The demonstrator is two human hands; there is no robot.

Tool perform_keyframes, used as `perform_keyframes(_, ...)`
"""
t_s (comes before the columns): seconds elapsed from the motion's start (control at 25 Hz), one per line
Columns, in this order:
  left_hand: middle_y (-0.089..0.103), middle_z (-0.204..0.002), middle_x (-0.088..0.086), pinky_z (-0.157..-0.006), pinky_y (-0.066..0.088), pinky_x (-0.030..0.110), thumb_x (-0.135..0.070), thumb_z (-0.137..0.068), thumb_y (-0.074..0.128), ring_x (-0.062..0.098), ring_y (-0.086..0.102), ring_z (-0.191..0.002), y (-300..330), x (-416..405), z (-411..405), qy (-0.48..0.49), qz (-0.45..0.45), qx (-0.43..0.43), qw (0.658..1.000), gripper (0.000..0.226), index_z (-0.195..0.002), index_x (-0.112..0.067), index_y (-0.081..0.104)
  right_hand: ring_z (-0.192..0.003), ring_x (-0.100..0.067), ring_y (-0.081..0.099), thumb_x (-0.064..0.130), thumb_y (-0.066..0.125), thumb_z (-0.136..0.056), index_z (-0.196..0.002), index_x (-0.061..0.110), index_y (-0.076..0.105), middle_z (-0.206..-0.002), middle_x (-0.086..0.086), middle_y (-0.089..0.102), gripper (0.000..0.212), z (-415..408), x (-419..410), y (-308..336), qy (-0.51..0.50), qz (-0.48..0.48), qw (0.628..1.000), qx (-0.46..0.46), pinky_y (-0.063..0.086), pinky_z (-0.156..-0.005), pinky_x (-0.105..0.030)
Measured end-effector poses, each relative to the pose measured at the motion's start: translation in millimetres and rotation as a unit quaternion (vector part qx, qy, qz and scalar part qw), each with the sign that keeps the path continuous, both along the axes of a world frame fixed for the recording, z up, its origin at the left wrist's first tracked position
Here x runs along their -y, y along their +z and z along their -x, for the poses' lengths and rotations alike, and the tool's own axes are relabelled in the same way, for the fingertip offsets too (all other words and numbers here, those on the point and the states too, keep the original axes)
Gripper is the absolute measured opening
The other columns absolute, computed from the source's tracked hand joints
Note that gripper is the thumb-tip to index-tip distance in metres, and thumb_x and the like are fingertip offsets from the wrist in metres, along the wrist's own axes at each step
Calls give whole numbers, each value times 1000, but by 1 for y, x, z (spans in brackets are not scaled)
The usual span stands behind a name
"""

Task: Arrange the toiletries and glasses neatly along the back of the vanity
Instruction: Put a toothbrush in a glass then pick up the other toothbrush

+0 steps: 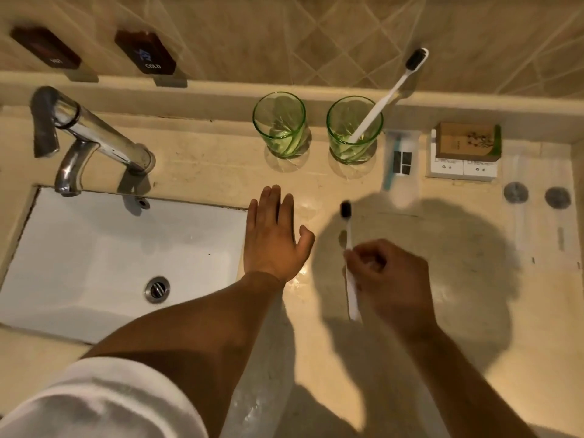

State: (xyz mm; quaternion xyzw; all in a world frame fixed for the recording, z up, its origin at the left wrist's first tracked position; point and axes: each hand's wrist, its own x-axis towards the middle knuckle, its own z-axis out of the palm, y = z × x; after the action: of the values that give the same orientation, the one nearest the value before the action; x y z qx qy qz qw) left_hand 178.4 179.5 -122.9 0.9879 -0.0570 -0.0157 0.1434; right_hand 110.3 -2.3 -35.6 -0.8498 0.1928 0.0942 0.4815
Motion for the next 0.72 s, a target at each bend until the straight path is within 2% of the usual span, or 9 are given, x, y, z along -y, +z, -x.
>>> perform_keyframes(0.08,29,-163,16,-126,12,48,-43,-94,43,28,17,-153,-2,-4,-1,-6,-19,-3,1000,65,-149,-10,40,-63,5,67,34,72,-88,-86,30,71,-73,15,71,5,-47,-11,18,-6,-40,998,40,47,-58,-4)
perform_keyframes(0.16,26,-164,15,-126,13,49,-47,-96,38,28,14,-154,-5,-6,1,-13,-40,-13,999,65,-150,-11,38,-55,0,68,29,73,-89,-87,22,72,-70,10,71,7,-92,-26,33,2,-56,994,91,50,-55,-8)
perform_keyframes(0.24,26,-164,14,-126,13,49,-50,-96,37,27,12,-154,-7,-6,1,-8,-48,-15,999,66,-150,-13,39,-51,-7,68,24,74,-88,-86,13,72,-68,5,71,11,-128,-42,48,-11,-78,987,137,54,-56,-18)
perform_keyframes(0.36,28,-164,11,-126,15,48,-50,-93,40,25,13,-154,-10,-6,0,5,-40,-11,999,66,-150,-16,37,-60,-14,68,21,73,-87,-83,11,71,-69,2,71,10,-160,-56,61,-48,-96,975,195,56,-65,-33)
perform_keyframes(0.44,26,-165,9,-125,15,47,-50,-92,42,23,11,-155,-12,-5,-2,12,-29,-15,999,67,-151,-18,35,-59,-14,64,22,72,-88,-83,13,72,-66,1,69,11,-172,-57,63,-82,-124,967,205,57,-62,-37)
perform_keyframes(0.56,26,-165,7,-125,15,45,-50,-91,42,21,10,-155,-11,-4,-4,17,-12,-19,1000,68,-151,-19,35,-56,-20,68,28,71,-88,-84,15,70,-68,-4,72,14,-189,-56,63,-119,-168,958,201,61,-62,-47)
perform_keyframes(0.64,27,-164,7,-125,14,44,-49,-90,43,21,11,-155,-10,-6,-6,21,-8,-17,1000,67,-150,-18,36,-55,-19,70,29,71,-89,-86,15,70,-68,-3,72,14,-199,-61,58,-121,-170,958,199,62,-63,-47)
perform_keyframes(0.72,28,-163,7,-124,13,43,-48,-90,45,21,11,-155,-12,-11,-4,26,-9,-10,1000,66,-150,-18,37,-52,-14,68,25,72,-89,-83,15,69,-63,1,70,12,-205,-68,50,-125,-157,960,194,62,-58,-37)
